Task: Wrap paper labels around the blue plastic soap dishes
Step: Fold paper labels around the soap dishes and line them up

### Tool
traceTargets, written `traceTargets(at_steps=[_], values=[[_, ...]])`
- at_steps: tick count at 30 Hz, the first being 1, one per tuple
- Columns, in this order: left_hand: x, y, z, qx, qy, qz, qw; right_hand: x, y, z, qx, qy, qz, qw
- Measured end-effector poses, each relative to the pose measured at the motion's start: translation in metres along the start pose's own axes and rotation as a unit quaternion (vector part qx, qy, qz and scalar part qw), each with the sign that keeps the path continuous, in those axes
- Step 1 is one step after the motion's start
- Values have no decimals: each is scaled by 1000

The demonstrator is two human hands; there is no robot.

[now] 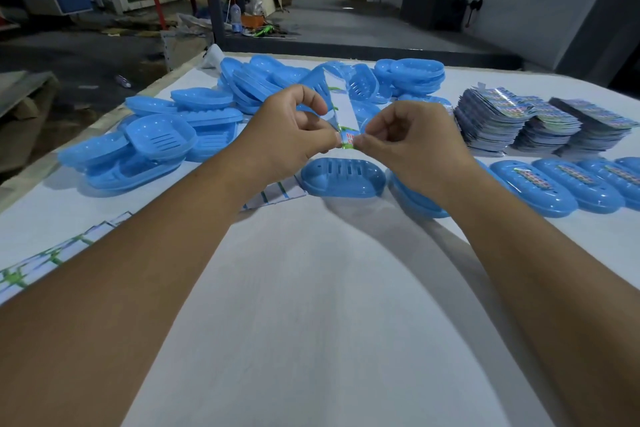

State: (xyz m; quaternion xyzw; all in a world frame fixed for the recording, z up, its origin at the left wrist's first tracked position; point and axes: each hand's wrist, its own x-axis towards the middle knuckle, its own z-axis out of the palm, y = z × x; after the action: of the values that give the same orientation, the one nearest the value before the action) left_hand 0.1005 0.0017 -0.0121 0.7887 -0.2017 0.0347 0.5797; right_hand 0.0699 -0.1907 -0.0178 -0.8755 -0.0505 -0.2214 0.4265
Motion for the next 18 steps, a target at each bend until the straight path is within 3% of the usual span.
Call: traceTargets(at_steps=[5,18], values=[[-1,-2,2,-1,1,33,999,-6,-8,4,24,-52,-20,998],[-2,-2,4,21,-6,65,998,-6,-11,0,4,-55,-10,998]])
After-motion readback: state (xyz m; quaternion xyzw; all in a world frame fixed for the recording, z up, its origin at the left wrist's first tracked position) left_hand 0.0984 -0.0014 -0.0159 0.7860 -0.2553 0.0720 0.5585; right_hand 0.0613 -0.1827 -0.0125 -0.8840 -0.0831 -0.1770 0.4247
